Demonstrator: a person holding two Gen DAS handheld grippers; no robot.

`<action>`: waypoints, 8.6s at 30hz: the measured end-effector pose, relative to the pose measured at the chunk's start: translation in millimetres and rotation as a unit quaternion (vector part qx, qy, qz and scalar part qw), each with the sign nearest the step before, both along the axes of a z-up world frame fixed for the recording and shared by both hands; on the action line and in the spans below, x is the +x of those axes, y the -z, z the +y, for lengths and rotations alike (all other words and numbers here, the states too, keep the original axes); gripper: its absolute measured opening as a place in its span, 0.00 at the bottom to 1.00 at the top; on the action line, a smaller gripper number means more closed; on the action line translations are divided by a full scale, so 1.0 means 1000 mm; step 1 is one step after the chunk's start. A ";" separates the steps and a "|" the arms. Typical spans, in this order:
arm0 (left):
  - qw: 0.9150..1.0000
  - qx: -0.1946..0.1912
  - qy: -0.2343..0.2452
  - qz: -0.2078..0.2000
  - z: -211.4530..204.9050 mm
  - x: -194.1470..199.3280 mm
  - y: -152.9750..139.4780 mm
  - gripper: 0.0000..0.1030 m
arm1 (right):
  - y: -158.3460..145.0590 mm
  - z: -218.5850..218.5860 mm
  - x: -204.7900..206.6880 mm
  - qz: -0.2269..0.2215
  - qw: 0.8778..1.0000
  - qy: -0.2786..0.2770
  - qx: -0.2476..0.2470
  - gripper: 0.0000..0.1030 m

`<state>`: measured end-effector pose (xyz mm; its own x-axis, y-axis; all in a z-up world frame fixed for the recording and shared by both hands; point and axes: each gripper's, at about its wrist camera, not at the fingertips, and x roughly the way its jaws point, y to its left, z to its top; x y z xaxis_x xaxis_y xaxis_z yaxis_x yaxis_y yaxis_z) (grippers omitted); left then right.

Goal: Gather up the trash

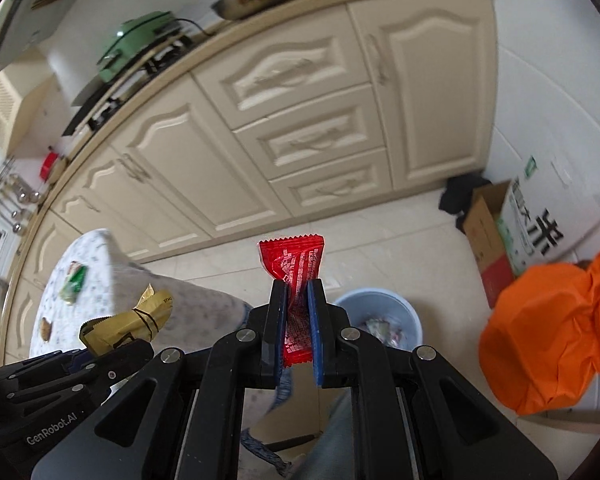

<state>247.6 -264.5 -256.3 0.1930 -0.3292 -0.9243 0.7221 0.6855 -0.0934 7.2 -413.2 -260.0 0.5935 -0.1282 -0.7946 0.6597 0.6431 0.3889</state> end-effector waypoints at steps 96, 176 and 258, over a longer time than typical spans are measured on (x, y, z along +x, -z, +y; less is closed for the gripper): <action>0.946 0.002 -0.320 -0.046 0.315 0.169 -0.029 0.85 | -0.023 0.247 0.278 0.068 0.913 -0.364 -0.168 1.00; 0.997 0.019 0.066 -0.043 -0.055 0.034 0.013 0.33 | 0.001 -0.012 0.025 0.092 0.990 0.008 -0.107 0.96; 0.866 -0.068 -0.362 -0.339 0.169 -0.298 -0.176 0.83 | -0.168 0.124 -0.089 -0.212 0.926 -0.235 -0.205 1.00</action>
<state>-50.2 -95.2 -79.8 0.8768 0.0081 -0.4807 0.0285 0.9972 0.0689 -82.2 -289.5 -92.3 0.9081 -0.0156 -0.4186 0.1128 0.9715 0.2086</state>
